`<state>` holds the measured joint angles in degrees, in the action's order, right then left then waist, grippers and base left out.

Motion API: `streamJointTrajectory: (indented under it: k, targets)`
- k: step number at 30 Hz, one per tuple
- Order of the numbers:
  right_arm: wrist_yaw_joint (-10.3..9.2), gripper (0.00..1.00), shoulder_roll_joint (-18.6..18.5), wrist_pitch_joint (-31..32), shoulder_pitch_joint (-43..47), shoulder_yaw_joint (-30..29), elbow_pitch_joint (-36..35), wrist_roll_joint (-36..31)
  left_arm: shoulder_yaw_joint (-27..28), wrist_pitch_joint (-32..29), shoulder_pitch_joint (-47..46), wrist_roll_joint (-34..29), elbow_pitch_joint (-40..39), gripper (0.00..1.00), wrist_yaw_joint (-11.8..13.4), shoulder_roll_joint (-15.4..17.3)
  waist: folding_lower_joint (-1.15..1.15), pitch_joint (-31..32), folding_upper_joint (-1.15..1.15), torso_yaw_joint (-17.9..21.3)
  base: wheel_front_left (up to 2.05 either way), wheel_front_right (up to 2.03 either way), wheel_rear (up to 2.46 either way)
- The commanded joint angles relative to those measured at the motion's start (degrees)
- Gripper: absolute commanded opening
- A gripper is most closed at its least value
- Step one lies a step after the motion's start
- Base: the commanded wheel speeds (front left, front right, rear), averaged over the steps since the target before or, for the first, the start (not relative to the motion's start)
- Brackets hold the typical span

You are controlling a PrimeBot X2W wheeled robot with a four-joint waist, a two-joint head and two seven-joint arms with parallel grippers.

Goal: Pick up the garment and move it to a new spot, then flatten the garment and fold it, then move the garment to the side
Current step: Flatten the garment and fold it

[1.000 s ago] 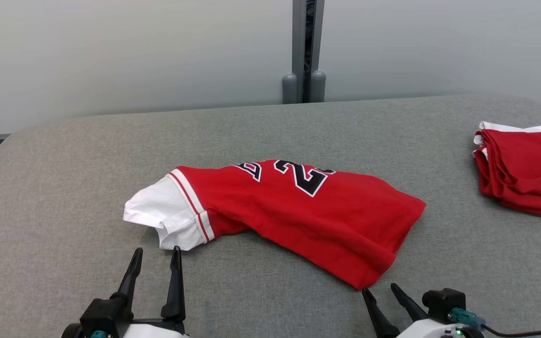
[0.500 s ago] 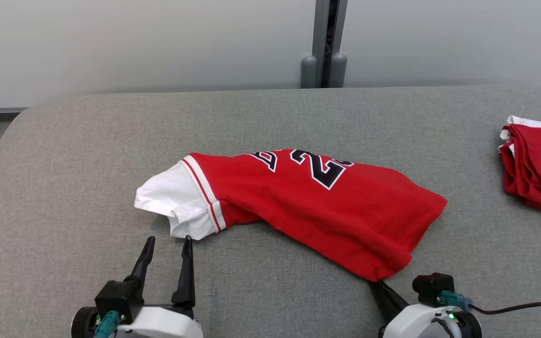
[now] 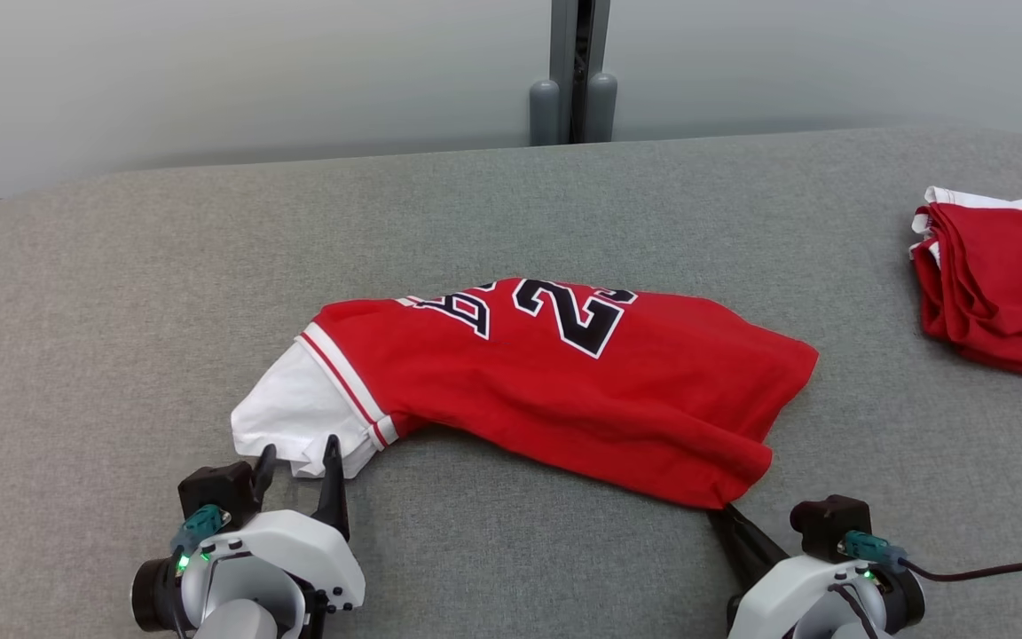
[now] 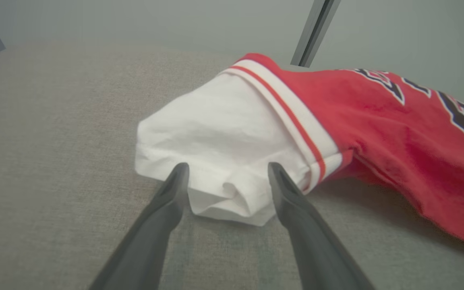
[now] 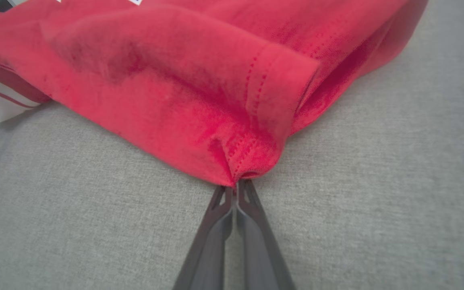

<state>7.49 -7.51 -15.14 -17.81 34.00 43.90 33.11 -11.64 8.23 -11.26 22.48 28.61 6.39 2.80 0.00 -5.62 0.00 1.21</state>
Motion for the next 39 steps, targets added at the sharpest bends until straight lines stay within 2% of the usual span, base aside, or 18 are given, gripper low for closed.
streamJointTrajectory:
  k: [1,2,4,7,8,9,10,11,12,13,19,23,24,25,26,27,32,39]
  targets:
    - [0.02,0.00,-0.3,0.0,-0.7,-0.4,-0.2,-0.5,-0.1,-0.7,-1.1,0.4,0.7,0.98,0.1,0.2,0.00,-0.3,0.00,0.3,0.00,0.00,0.00]
    - [0.02,0.00,-0.3,0.0,-0.7,-0.6,-0.4,-0.6,-0.1,-1.2,-1.3,1.0,1.0,0.89,-0.3,0.2,0.00,-0.4,0.00,0.4,0.00,0.00,0.00]
    - [0.02,0.00,-0.3,0.0,-0.7,-0.9,-0.6,-1.0,-0.7,-2.5,-1.3,1.7,1.5,0.80,-0.6,0.2,0.00,-0.6,0.00,0.6,0.00,0.00,0.00]
    - [0.02,0.00,-0.4,0.0,-0.8,-1.3,-0.9,-1.4,-1.8,-4.5,-0.5,3.1,1.4,0.75,0.0,0.2,0.00,-0.9,0.00,0.7,0.00,0.00,0.00]
    - [0.02,0.00,-0.4,0.0,-0.9,-1.4,-1.0,-1.6,-2.1,-5.1,-0.2,3.6,1.2,0.78,0.3,0.3,0.00,-0.9,0.00,0.7,0.00,0.00,0.00]
    - [0.02,0.00,-0.4,0.0,-0.9,-1.5,-1.1,-1.7,-2.6,-5.6,0.2,3.7,1.0,0.75,0.5,0.3,0.00,-0.9,0.00,0.7,0.00,0.00,0.00]
    - [0.02,0.00,-0.5,0.0,-0.9,-1.6,-1.1,-1.9,-3.2,-6.1,0.6,4.5,0.5,0.63,0.7,0.2,0.00,-0.8,0.00,0.7,0.00,0.00,0.00]
    - [0.02,0.00,-0.5,0.0,-0.9,-1.7,-1.2,-1.9,-3.7,-6.5,0.8,4.8,0.1,0.41,0.8,0.2,0.00,-0.8,0.00,0.7,0.00,0.00,0.00]
    - [0.02,0.00,-0.5,0.0,-0.8,-1.8,-1.3,-2.0,-4.2,-6.7,1.1,4.9,-0.4,0.03,0.9,0.2,0.00,-0.8,0.00,0.6,0.00,0.00,0.00]
    - [0.02,0.00,-0.6,0.0,-0.8,-1.9,-1.3,-2.2,-4.6,-6.9,1.4,5.4,-0.8,0.00,1.0,0.3,0.00,-0.7,0.00,0.6,0.00,0.00,0.00]
    - [0.02,0.00,-0.7,0.0,-0.2,-2.4,-1.8,-2.6,-5.8,-6.1,2.8,5.7,-1.9,0.00,1.5,0.3,0.00,0.0,0.00,0.4,0.00,0.00,0.00]
    - [0.02,0.00,-0.8,0.0,0.1,-2.5,-1.9,-2.8,-4.6,-3.8,3.2,5.5,-2.4,0.00,2.8,1.0,0.00,0.3,0.00,0.4,0.00,0.00,0.00]
    - [0.02,0.00,-0.9,0.0,0.1,-2.5,-2.0,-2.8,-4.3,-3.0,3.3,5.1,-2.5,0.18,3.4,1.3,0.00,0.3,0.00,0.5,0.00,0.00,0.00]
    - [0.02,0.00,-1.0,0.0,0.2,-2.6,-2.0,-2.8,-3.6,-1.8,3.2,4.9,-2.6,0.49,3.9,2.0,0.00,0.3,0.00,0.4,0.00,0.00,0.00]
    - [0.02,0.00,-1.1,0.0,0.2,-2.6,-2.0,-2.8,-3.3,-1.4,3.0,5.0,-2.5,0.59,4.0,2.2,0.00,0.3,0.00,0.4,0.00,0.00,0.00]
    - [0.02,0.00,-1.1,0.0,0.3,-2.7,-2.1,-2.7,-3.0,-1.0,2.8,5.0,-2.4,1.00,4.2,2.6,0.00,0.2,0.00,0.4,0.00,0.00,0.00]
    - [0.02,0.00,-1.3,0.0,-0.2,-2.7,-2.0,-2.8,-1.9,-0.3,1.1,5.8,-1.4,1.00,3.8,3.6,0.00,-0.2,0.00,0.4,0.00,0.00,0.00]
    - [0.02,0.00,-1.2,0.0,-0.8,-2.2,-2.1,-2.9,-1.6,-1.0,-2.4,5.7,4.1,1.00,4.0,4.7,0.00,-0.6,0.00,0.8,0.00,0.00,0.00]
